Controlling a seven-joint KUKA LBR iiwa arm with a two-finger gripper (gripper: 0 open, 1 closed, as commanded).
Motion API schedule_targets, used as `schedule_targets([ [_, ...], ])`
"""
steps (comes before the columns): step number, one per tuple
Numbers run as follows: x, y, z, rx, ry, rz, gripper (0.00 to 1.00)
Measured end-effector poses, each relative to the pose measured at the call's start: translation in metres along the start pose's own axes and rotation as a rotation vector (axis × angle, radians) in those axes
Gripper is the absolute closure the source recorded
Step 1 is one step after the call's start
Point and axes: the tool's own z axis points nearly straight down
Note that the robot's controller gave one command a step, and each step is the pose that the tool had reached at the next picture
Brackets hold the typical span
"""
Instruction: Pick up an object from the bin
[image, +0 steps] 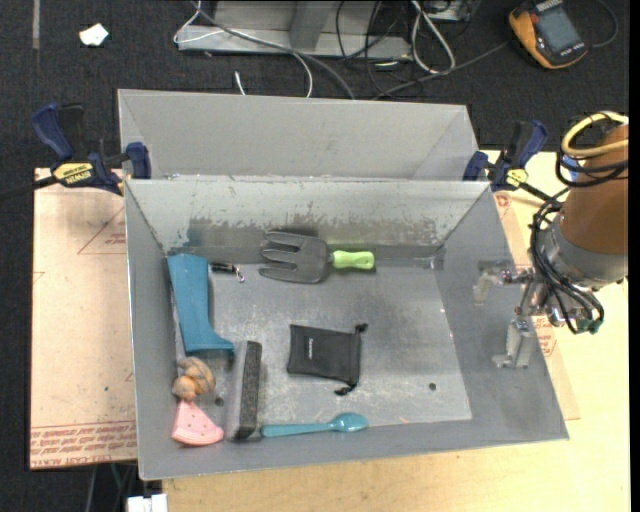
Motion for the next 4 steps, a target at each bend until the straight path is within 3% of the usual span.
schedule_targets([
  [1,-0.002,0.001,-0.004,0.002,-0.007,-0.005,0.0],
  [2,-0.011,0.031,0.049,0.002,-0.009,-0.197,0.0],
  [3,0.005,0.09,0.058,0.003,-0.012,-0.409,0.0],
  [4,0.001,0.121,0.079,0.005,-0.009,-0.551,0.0],
])
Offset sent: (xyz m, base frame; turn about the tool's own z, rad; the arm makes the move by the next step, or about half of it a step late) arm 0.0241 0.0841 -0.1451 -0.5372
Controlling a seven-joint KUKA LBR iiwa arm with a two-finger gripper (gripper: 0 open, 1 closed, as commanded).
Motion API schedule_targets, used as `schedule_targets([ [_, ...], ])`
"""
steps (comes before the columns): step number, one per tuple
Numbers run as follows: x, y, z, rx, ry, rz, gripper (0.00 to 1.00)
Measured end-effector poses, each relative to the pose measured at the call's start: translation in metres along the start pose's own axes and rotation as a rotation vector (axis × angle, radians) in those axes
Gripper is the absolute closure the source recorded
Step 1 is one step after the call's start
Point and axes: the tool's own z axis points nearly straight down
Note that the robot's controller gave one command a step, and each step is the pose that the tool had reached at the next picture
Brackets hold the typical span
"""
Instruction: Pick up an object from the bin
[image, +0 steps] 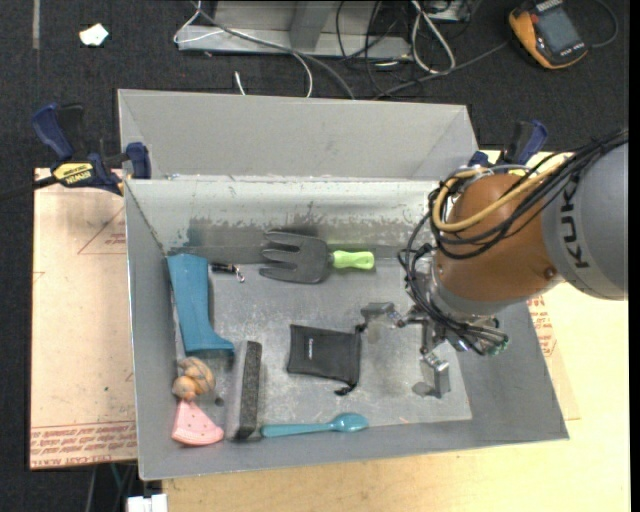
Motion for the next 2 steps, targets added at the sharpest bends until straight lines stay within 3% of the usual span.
schedule_targets([
  [1,-0.033,0.042,0.07,-0.004,0.0,-0.141,0.0],
  [2,-0.053,0.077,0.065,0.002,-0.009,-0.194,1.0],
])
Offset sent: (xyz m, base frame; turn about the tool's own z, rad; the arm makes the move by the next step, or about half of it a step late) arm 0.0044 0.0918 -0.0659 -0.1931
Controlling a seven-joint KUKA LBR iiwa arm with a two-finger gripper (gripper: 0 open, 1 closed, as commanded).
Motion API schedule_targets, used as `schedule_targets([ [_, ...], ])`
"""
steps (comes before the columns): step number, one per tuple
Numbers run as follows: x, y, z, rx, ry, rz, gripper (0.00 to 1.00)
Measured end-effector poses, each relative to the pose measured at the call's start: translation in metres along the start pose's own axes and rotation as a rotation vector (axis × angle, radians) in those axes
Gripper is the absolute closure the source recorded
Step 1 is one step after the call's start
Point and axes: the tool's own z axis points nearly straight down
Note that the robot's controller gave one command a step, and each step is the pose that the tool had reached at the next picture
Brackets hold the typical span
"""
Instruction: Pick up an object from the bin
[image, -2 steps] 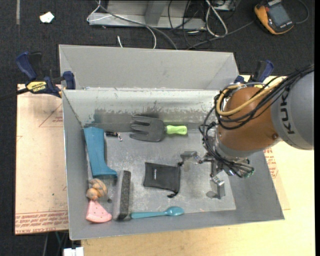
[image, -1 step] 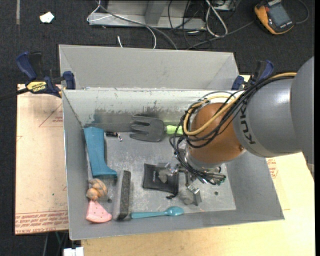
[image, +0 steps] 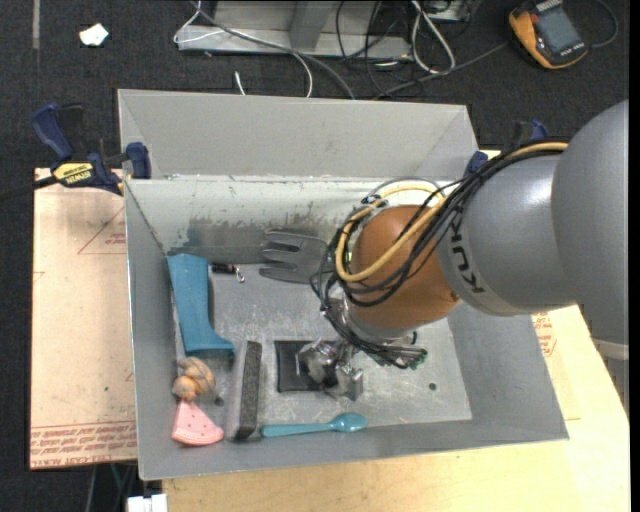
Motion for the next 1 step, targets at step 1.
schedule_targets([
  [1,0.0,0.0,0.0,0.0,0.0,0.0,1.0],
])
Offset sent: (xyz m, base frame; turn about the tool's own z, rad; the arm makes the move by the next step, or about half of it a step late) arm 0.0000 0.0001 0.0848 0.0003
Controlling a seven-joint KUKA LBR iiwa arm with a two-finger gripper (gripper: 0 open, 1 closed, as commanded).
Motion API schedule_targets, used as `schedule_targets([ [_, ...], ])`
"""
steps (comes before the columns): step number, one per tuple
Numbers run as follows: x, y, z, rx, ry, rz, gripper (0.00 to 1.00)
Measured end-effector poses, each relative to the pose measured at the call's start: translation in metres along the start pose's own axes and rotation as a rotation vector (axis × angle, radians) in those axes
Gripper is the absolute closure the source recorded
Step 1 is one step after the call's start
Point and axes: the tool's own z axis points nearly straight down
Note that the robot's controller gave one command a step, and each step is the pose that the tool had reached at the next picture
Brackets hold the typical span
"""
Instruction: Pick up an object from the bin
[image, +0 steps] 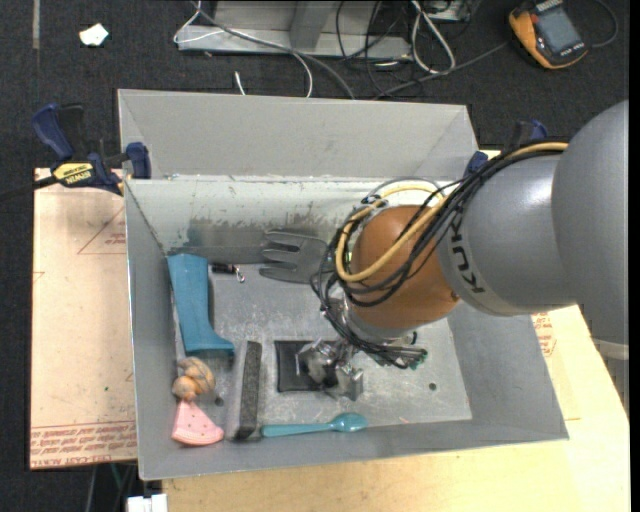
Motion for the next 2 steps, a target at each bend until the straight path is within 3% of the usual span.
schedule_targets([
  [1,0.002,0.002,-0.036,-0.006,0.008,0.001,1.0],
  [2,-0.001,0.0,-0.063,0.001,-0.001,0.002,1.0],
])
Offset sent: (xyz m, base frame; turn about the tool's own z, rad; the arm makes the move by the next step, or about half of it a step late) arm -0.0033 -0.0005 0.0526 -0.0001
